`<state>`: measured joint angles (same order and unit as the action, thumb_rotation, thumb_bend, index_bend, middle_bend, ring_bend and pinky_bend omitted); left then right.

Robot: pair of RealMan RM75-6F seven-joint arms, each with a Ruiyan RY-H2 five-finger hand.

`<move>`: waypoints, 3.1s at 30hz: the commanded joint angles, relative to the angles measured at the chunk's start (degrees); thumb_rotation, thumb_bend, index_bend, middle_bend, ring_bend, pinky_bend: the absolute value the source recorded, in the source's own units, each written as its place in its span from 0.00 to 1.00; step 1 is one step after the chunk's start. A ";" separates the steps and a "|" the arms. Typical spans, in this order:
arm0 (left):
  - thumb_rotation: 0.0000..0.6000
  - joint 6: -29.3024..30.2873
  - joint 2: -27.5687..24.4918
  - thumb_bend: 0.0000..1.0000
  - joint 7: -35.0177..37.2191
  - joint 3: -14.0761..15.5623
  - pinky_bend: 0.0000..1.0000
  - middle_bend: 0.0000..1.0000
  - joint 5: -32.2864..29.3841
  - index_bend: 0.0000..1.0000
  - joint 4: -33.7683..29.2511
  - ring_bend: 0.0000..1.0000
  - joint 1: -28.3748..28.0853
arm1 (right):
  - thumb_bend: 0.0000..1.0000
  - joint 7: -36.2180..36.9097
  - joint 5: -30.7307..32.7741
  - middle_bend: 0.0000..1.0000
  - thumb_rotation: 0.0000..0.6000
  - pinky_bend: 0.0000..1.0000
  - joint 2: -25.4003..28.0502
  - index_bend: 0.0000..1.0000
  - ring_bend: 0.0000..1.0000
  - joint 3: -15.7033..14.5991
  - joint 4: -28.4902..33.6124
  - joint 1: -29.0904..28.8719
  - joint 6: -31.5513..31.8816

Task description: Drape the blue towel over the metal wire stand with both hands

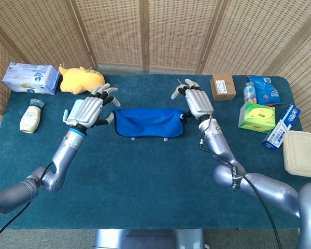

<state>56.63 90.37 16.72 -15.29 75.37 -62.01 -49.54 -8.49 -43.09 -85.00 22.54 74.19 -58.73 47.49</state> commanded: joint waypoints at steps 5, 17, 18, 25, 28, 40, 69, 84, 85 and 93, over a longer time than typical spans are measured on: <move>1.00 -1.44 -1.51 0.51 -1.20 0.56 0.00 0.00 -0.11 0.19 -0.86 0.00 0.03 | 0.16 -2.08 -0.79 0.18 1.00 0.06 0.01 0.25 0.00 -0.92 -0.74 -0.43 0.37; 1.00 -4.12 -5.32 0.48 -6.07 1.17 0.00 0.00 -1.29 0.07 -3.83 0.00 -0.03 | 0.14 -5.82 -4.68 0.17 1.00 0.04 0.68 0.20 0.00 -3.22 -1.82 -1.10 0.40; 1.00 -4.42 -5.64 0.48 -6.61 1.27 0.00 0.00 -1.40 0.06 -4.02 0.00 -0.07 | 0.13 -6.27 -5.09 0.17 1.00 0.04 0.79 0.20 0.00 -3.50 -1.95 -1.18 0.39; 1.00 -8.10 -9.12 0.45 -13.10 2.43 0.00 0.00 -3.04 0.01 -6.63 0.00 -0.68 | 0.11 -8.99 -7.50 0.15 1.00 0.00 1.71 0.18 0.00 -5.66 -2.58 -1.58 -0.87; 1.00 -9.14 -10.19 0.43 -15.32 2.59 0.00 0.00 -4.28 0.00 -8.16 0.00 -0.74 | 0.08 -9.21 -8.33 0.15 1.00 0.00 2.17 0.17 0.00 -6.25 -2.61 -1.50 -1.46; 1.00 -6.76 -12.44 0.41 -17.56 2.10 0.00 0.00 -5.56 0.00 -11.98 0.00 0.58 | 0.07 -9.44 -12.95 0.14 1.00 0.00 5.28 0.15 0.00 -8.87 -2.64 0.39 -1.35; 1.00 14.50 -33.12 0.41 -15.42 10.75 0.00 0.07 -2.45 0.20 -44.04 0.00 23.97 | 0.14 4.69 -23.43 0.17 1.00 0.06 22.13 0.25 0.04 -11.63 15.71 20.16 16.84; 1.00 30.11 -34.22 0.41 -21.46 21.33 0.00 0.08 8.71 0.23 -46.49 0.00 40.04 | 0.18 6.44 -27.29 0.17 1.00 0.09 27.62 0.27 0.04 -17.00 25.29 33.96 28.15; 1.00 30.56 -34.03 0.40 -21.54 21.66 0.00 0.08 9.14 0.23 -46.42 0.00 40.61 | 0.17 6.41 -27.46 0.17 1.00 0.09 27.52 0.27 0.04 -17.36 25.09 34.55 28.47; 1.00 33.03 -32.21 0.40 -25.43 24.11 0.00 0.10 10.55 0.25 -45.13 0.00 45.39 | 0.17 3.85 -28.31 0.17 1.00 0.09 27.68 0.27 0.04 -20.57 26.42 40.32 31.91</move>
<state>89.14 57.67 -8.11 8.48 85.79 -107.47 -4.81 -3.92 -71.18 -57.48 2.69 99.95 -19.40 78.60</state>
